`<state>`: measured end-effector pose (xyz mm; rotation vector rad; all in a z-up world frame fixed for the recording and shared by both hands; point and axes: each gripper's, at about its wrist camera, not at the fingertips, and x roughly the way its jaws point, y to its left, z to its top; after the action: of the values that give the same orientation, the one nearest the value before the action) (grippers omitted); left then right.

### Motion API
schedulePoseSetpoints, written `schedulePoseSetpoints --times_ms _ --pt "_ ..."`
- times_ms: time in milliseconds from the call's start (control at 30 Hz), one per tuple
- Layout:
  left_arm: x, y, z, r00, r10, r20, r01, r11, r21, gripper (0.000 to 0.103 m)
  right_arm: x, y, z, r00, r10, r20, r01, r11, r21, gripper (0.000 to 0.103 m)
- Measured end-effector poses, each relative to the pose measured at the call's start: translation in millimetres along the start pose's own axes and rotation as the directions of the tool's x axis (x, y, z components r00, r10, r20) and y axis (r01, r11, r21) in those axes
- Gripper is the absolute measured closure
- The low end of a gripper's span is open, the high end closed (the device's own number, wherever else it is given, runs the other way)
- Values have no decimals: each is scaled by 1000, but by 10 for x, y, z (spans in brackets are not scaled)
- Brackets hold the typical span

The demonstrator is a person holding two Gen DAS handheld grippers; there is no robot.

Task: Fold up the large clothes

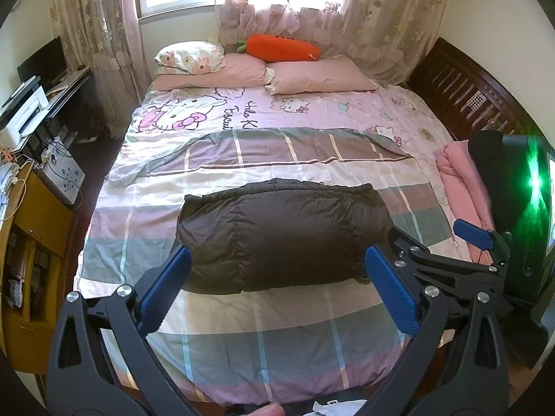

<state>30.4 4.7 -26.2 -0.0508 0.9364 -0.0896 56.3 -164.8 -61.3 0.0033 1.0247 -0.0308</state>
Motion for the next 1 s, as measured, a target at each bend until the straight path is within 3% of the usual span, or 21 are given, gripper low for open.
schedulePoseSetpoints --times_ms 433,700,1000 --pt "-39 24 48 999 -33 25 33 999 21 2 4 -3 7 1000 0 -1 0 1000 -5 12" --pt "36 58 81 999 -35 -2 35 999 15 2 20 -35 -11 1000 -2 2 2 1000 -10 12" --pt "64 47 82 1000 15 20 -16 999 41 2 66 -68 -7 1000 0 -5 0 1000 -22 12"
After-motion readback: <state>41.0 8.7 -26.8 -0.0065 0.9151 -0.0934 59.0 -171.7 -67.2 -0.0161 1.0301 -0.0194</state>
